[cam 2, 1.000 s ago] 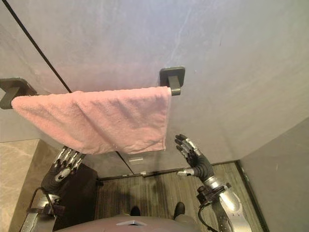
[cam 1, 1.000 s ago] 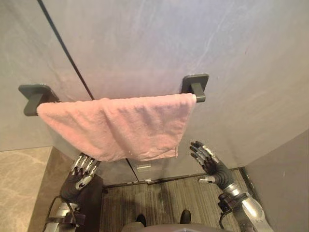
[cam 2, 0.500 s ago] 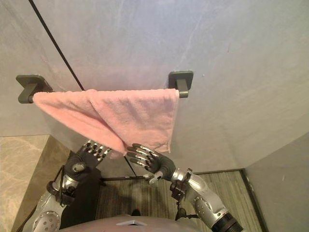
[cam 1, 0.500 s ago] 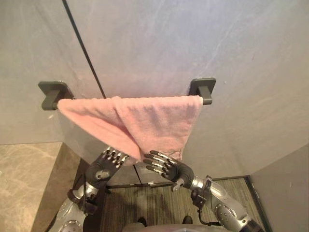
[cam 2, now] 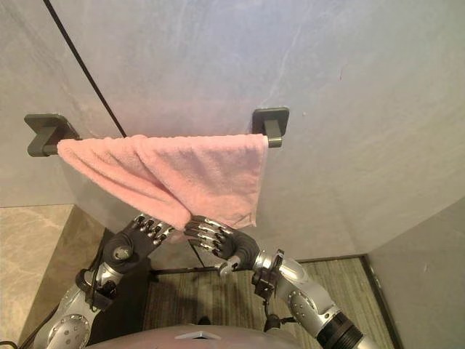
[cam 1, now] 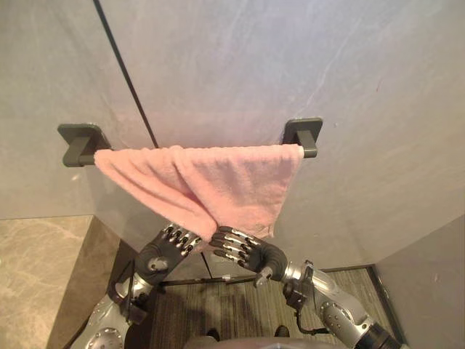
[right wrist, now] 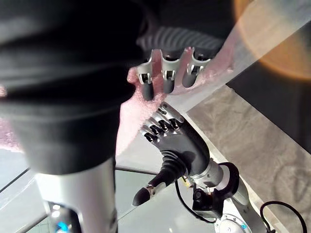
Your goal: Organize washtable
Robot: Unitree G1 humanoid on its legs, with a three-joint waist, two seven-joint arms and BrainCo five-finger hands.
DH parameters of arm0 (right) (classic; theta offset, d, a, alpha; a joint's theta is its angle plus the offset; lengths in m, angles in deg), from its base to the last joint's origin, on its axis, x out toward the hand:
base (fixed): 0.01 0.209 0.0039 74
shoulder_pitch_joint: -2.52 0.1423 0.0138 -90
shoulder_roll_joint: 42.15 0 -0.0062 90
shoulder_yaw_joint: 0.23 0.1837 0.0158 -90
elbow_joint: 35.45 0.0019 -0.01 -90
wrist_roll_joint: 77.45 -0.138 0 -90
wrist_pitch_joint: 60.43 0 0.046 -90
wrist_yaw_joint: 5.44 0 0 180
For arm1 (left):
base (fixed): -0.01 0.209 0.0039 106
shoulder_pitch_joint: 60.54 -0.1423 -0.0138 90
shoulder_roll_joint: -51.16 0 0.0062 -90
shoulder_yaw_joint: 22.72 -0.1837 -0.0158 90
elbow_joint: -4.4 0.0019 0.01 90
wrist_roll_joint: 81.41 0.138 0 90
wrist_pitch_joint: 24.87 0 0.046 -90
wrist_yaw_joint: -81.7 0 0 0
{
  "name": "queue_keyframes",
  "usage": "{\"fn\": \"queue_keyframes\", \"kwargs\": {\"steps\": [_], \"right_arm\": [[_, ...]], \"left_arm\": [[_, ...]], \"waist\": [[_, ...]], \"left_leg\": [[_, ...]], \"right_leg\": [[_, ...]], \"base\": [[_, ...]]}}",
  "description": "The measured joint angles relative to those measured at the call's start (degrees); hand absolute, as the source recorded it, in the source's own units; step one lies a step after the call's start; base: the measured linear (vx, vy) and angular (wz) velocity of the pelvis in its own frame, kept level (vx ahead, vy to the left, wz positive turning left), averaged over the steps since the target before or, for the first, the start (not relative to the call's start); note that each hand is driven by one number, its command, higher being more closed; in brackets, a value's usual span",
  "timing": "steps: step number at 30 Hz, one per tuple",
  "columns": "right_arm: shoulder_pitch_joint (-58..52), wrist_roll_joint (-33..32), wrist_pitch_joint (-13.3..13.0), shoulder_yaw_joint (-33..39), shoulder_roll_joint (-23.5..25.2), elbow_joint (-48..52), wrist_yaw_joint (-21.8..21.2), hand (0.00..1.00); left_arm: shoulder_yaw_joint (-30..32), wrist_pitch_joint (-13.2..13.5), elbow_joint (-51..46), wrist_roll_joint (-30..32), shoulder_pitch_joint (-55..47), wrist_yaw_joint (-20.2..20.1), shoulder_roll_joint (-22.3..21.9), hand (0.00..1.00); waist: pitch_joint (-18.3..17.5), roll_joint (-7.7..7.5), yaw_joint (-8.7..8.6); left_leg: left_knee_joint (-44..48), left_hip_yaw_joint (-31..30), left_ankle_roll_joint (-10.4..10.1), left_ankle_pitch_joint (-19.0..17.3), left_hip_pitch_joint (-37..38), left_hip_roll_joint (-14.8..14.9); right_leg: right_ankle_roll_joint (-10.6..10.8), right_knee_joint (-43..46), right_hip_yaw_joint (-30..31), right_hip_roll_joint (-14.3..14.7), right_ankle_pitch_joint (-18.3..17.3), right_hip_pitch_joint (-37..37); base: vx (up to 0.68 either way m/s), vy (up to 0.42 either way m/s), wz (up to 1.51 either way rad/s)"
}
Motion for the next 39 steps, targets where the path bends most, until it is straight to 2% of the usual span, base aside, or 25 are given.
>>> {"fn": "queue_keyframes", "kwargs": {"steps": [2, 12, 16, 26, 30, 32, 33, 36, 39], "right_arm": [[-0.06, -0.01, -0.12, 0.68, 0.75, 0.04, 0.13, 0.00], [-3.23, -1.70, -0.47, 5.62, 4.94, 1.16, 1.09, 0.00], [-4.06, -1.68, -0.49, 7.75, 6.35, 1.31, 1.19, 0.00], [-4.14, -1.67, -1.42, 11.52, 8.85, 3.36, 2.31, 0.00], [-4.13, -1.67, -1.47, 11.37, 8.88, 3.35, 2.30, 0.00], [-4.12, -1.67, -1.61, 11.27, 8.90, 3.34, 2.30, 0.00], [-4.12, -1.67, -1.64, 10.89, 8.89, 2.86, 1.87, 0.00], [-4.12, -1.67, -1.65, 10.85, 8.89, 2.76, 1.69, 0.00], [-2.49, -1.66, -2.41, 8.74, 8.90, -0.28, 1.51, 0.00]], "left_arm": [[1.28, 0.09, 0.52, 0.69, -0.91, 0.76, -2.05, 0.00], [13.86, 4.09, 2.74, 4.01, -6.57, 5.68, -12.94, 0.00], [16.89, 4.62, 2.83, 5.10, -6.96, 7.30, -16.37, 0.00], [24.85, 6.82, 3.24, 7.20, -6.80, 10.52, -23.29, 0.00], [23.99, 7.06, -4.42, 7.21, -6.76, 10.50, -24.87, 0.00], [23.69, 8.35, -10.33, 7.14, -6.40, 10.09, -25.61, 0.00], [23.07, 8.76, -16.46, 5.82, -6.32, 7.56, -25.84, 0.00], [22.00, 8.76, -16.71, 5.35, -6.06, 6.70, -25.83, 0.00], [17.11, 8.60, -22.14, 3.23, -5.19, 6.50, -25.65, 0.00]], "waist": [[-0.53, -0.06, 0.06], [-1.86, -0.30, 0.56], [-2.09, -0.32, 1.69], [-2.08, -0.29, 2.01], [-1.97, -0.22, 2.12], [-1.94, -0.17, 2.21], [-1.61, 0.40, 2.15], [-1.61, 0.40, 2.09], [-1.66, 0.18, 1.76]], "left_leg": [[-0.10, 0.00, 0.00, 0.00, -0.03, -0.02], [-1.01, -1.67, -0.01, 0.04, -0.08, -0.10], [-1.14, -2.65, -0.01, 0.04, -0.14, -0.21], [-1.07, -5.15, 0.08, -0.02, -0.07, -0.66], [-0.96, -6.29, 0.09, -0.02, -0.05, -0.72], [-0.79, -6.70, 0.09, -0.04, -0.03, -0.74], [-0.57, -7.16, 0.16, -0.09, 0.01, -0.82], [-0.56, -7.79, 0.18, -0.08, 0.01, -1.03], [-0.50, -8.19, 0.27, -0.02, 0.03, -1.17]], "right_leg": [[-0.02, 0.00, 0.01, 0.01, -0.03, 0.03], [0.23, 0.00, -1.68, -0.22, -0.82, 0.73], [0.40, 0.01, -2.42, -0.33, -1.31, 1.14], [0.94, 0.52, -5.05, -0.92, -2.57, 2.46], [0.74, 0.79, -6.07, -1.05, -3.00, 3.00], [0.86, 1.46, -6.44, -1.21, -3.53, 3.08], [0.95, 2.08, -6.74, -1.41, -3.84, 3.16], [1.04, 2.23, -7.32, -1.63, -3.98, 3.38], [1.12, 2.23, -7.97, -1.80, -4.04, 3.77]], "base": [[0.00, 0.000, 0.00], [0.01, -0.001, 0.08], [0.03, -0.002, 0.16], [0.03, 0.002, 0.14], [0.02, -0.002, 0.16], [0.00, 0.000, 0.14], [-0.01, 0.004, 0.13], [0.00, 0.007, 0.10], [0.00, 0.005, 0.12]]}}
